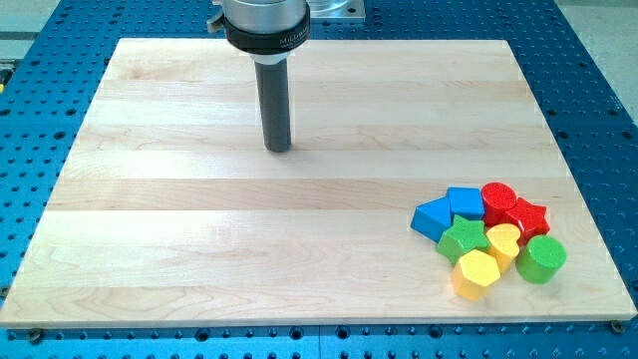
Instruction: Push the green circle into the yellow heart
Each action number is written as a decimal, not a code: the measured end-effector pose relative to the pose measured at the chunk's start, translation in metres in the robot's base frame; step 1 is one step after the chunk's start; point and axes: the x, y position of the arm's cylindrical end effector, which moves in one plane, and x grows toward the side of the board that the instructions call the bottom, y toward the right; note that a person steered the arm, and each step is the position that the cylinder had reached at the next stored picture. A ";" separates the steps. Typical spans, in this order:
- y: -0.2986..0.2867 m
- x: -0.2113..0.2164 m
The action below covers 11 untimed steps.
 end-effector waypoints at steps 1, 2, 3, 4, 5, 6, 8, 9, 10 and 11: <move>0.000 0.000; 0.002 0.002; 0.002 0.002; 0.063 -0.016; 0.144 -0.008; 0.224 0.001; 0.374 0.053; 0.392 0.099; 0.375 0.125; 0.360 0.160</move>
